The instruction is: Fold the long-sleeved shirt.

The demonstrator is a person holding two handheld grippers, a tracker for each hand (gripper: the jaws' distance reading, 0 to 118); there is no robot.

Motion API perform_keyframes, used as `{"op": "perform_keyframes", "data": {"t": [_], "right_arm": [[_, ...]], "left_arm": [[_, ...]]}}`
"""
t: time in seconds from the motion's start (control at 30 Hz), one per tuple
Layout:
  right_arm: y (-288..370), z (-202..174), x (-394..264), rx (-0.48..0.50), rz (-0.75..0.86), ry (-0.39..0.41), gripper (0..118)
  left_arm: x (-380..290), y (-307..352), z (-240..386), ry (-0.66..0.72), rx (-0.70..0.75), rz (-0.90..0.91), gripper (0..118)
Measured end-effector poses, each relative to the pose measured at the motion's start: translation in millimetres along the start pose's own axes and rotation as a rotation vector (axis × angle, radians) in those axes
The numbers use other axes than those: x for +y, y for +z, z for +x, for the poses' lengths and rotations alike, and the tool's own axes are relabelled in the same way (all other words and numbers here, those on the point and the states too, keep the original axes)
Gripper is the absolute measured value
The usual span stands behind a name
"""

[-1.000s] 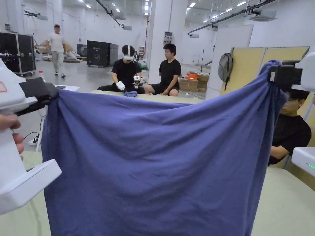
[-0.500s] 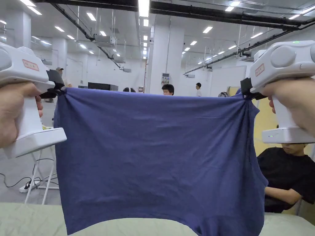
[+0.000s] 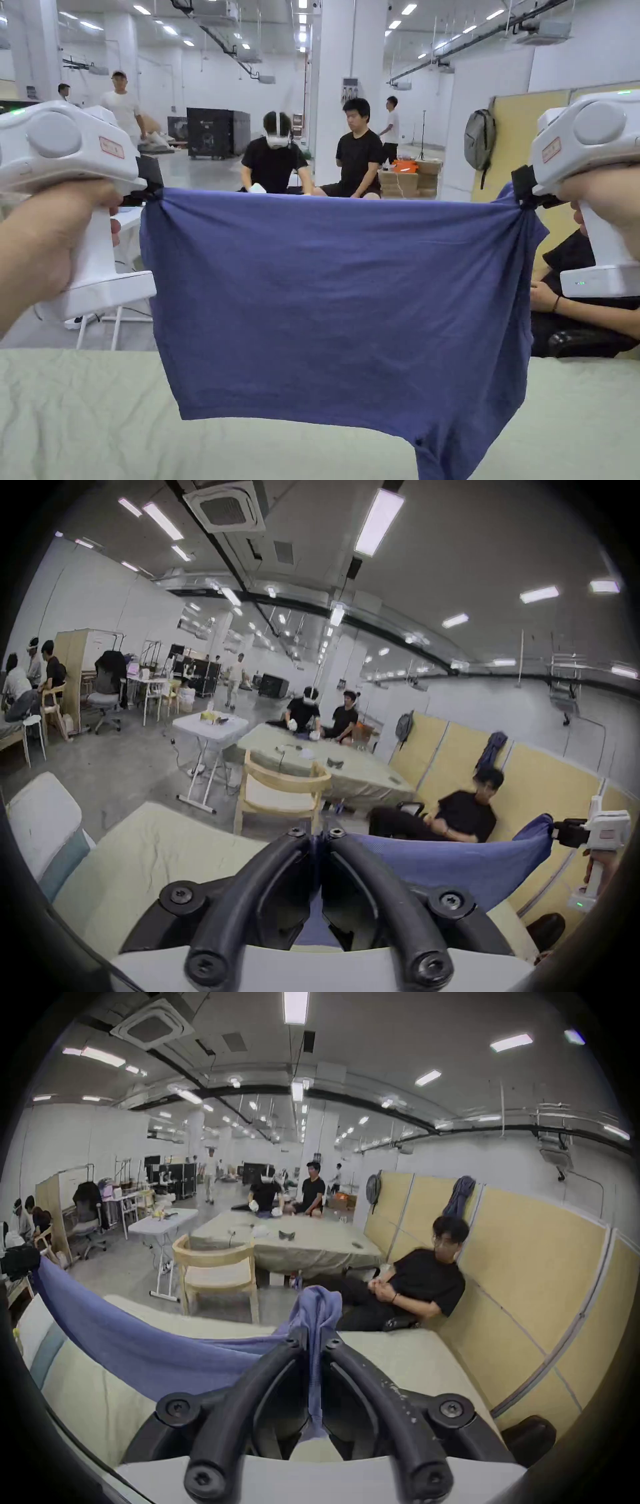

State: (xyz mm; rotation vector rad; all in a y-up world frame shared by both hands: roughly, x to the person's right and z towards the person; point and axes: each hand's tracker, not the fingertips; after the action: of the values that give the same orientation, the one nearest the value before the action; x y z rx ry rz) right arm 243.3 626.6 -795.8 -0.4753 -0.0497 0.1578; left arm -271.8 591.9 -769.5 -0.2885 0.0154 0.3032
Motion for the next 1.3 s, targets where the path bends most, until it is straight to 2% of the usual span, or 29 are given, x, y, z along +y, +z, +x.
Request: {"op": "perform_keyframes", "data": {"t": [0.07, 0.27, 0.37, 0.5, 0.67, 0.73, 0.9, 1.1, 1.3], "right_arm": [[-40.4, -8.3, -47.2, 0.004, -0.089, 0.003, 10], [-127.4, -37.4, -202.2, 0.049, -0.35, 0.037, 10], [-145.7, -43.8, -264.1, 0.065, -0.447, 0.042, 10], [-149.3, -37.7, -311.7, 0.078, -0.488, 0.014, 10], [-96.4, -23.5, -359.2, 0.159, -0.501, -0.011, 10], [-61.6, -20.0, -376.4, 0.18, -0.492, 0.013, 10], [40.1, -9.2, -422.8, 0.198, -0.479, -0.016, 10], [160.4, -8.0, -493.0, 0.216, -0.501, 0.026, 10], [235.2, -7.1, -549.8, 0.228, -0.578, 0.056, 10]], "left_arm": [[-50.8, -30.6, -15.5, 0.037, 0.016, -0.089, 3], [-209.0, -84.2, -47.4, 0.023, 0.08, -0.339, 3], [-263.2, -88.3, -62.2, 0.064, 0.097, -0.424, 3], [-302.6, -72.1, -74.8, 0.051, 0.111, -0.471, 3], [-330.6, -19.4, -95.2, 0.055, 0.09, -0.529, 3], [-338.3, 12.0, -102.2, 0.056, 0.069, -0.547, 3], [-354.0, 108.7, -109.4, 0.027, 0.04, -0.583, 3], [-391.0, 243.4, -108.4, 0.017, 0.025, -0.679, 3], [-429.3, 327.6, -128.3, 0.041, 0.042, -0.768, 3]]}}
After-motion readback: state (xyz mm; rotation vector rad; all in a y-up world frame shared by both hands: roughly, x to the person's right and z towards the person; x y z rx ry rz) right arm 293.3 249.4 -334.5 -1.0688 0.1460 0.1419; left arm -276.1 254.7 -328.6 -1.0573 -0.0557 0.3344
